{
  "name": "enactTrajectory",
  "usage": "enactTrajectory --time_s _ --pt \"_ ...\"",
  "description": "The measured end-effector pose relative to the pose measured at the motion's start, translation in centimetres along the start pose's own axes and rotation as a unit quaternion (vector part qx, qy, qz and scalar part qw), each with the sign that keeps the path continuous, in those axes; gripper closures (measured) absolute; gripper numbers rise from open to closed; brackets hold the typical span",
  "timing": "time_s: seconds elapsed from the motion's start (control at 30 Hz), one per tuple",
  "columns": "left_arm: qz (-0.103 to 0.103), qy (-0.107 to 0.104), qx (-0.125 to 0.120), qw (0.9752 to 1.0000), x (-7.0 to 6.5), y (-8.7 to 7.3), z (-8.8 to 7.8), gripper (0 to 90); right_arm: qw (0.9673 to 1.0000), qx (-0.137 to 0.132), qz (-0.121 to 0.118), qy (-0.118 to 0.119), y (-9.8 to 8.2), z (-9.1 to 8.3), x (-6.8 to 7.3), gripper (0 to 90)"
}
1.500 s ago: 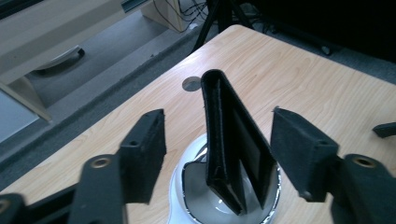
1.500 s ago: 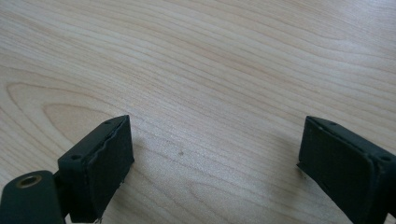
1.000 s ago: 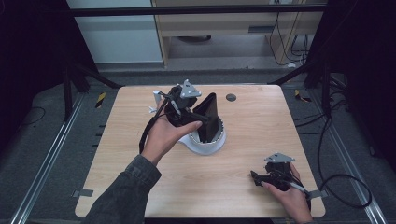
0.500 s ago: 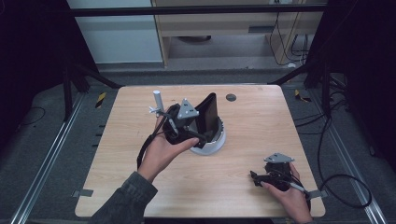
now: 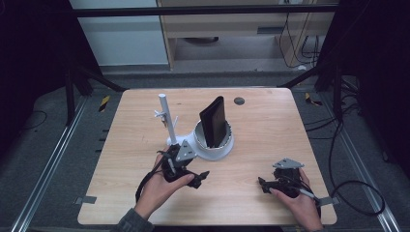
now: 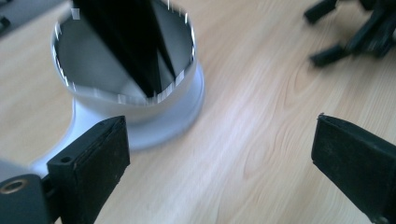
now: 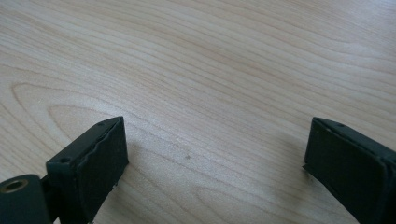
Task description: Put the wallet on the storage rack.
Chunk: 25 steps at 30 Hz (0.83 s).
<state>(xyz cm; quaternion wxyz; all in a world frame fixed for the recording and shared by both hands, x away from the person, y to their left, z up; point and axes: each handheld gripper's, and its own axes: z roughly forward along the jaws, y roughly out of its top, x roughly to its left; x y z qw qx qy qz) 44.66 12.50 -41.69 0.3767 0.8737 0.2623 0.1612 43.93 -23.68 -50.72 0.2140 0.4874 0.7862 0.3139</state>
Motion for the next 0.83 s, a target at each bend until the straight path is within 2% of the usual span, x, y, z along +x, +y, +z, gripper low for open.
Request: enactTrajectory --time_s 0.1,0.17,0.27,0.3,0.4,0.5,0.57,0.67,0.73,0.83 --pt "-0.009 0.017 0.013 0.9997 1.1 -2.5 0.1 4.1 1.0 -0.002 0.006 0.003 -0.1 0.2 -0.1 4.5" --pt "-0.03 0.031 0.012 0.999 2.2 -4.2 0.0 4.5 0.9999 -0.003 0.01 0.005 -0.1 0.3 -0.1 3.4" --pt "-0.062 0.058 0.009 0.9963 4.0 -6.5 -0.1 4.9 0.9998 -0.013 0.012 0.006 -0.2 0.5 0.0 1.5" --pt "-0.073 0.072 0.015 0.9946 4.7 -7.5 -0.1 5.2 0.9998 -0.016 0.013 0.006 -0.3 0.6 0.0 1.0" --pt "-0.087 0.091 0.04 0.9912 6.4 -9.1 -0.1 5.3 0.9998 -0.015 0.012 0.007 -0.2 0.6 0.0 0.6" --pt "-0.129 0.106 0.038 0.9853 7.9 -10.9 -0.1 5.0 0.9998 -0.015 0.014 0.007 -0.2 0.6 0.0 0.6" --pt "-0.138 0.114 0.051 0.9825 8.5 -11.7 0.1 4.1 0.9998 -0.015 0.014 0.007 -0.2 0.6 0.0 0.6" --pt "-0.15 0.111 0.059 0.9807 8.9 -12.2 0.5 4.1 0.9998 -0.015 0.013 0.007 -0.3 0.5 0.1 0.6" --pt "-0.153 0.116 0.035 0.9807 8.9 -12.6 0.8 0.0 0.9998 -0.015 0.015 0.006 -0.4 0.5 0.1 0.6" --pt "-0.155 0.118 0.035 0.9803 9.0 -12.6 0.9 0.0 0.9997 -0.013 0.018 0.009 -0.4 0.4 0.2 0.6"
